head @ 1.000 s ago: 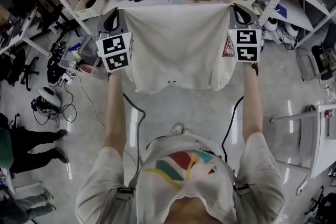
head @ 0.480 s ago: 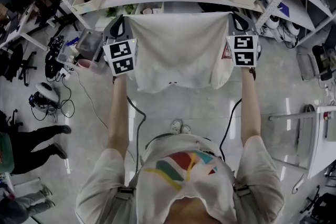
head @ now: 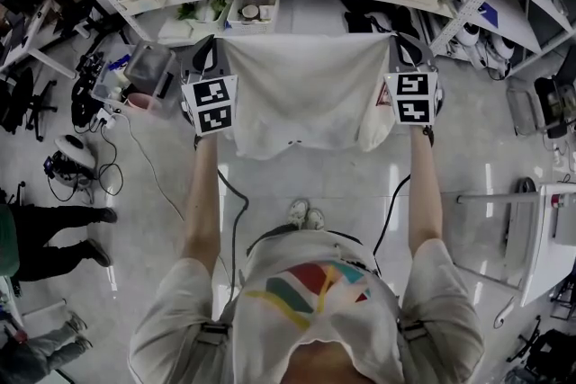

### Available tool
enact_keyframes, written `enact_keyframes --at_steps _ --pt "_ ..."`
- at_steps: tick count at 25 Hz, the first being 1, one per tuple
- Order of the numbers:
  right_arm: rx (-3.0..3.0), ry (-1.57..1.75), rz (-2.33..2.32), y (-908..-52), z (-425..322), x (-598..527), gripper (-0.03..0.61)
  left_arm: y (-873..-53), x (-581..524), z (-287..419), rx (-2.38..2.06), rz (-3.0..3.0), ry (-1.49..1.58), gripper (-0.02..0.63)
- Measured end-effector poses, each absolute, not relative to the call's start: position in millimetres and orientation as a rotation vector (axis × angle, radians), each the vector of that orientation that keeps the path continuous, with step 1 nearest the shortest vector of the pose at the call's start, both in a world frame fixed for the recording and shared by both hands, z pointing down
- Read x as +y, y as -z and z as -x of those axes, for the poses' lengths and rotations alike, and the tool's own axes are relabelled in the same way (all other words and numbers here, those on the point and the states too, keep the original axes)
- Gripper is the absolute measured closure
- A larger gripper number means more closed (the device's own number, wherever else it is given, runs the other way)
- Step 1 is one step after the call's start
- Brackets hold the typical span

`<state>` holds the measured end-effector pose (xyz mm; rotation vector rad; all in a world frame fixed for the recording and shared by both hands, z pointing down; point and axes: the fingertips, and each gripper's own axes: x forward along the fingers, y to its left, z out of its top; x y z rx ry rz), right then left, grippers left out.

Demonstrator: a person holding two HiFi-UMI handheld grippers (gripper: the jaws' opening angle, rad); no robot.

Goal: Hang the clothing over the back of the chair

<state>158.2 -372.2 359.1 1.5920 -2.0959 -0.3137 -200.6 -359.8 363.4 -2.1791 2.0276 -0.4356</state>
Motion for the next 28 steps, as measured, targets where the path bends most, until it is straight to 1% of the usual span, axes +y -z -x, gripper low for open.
enact_keyframes --at_steps 28 --pt "-1.993 0.119 -1.434 -483.7 -159.4 -366.8 0.572 -486.1 -365.5 201.1 2.053 2.281 0.711 0.600"
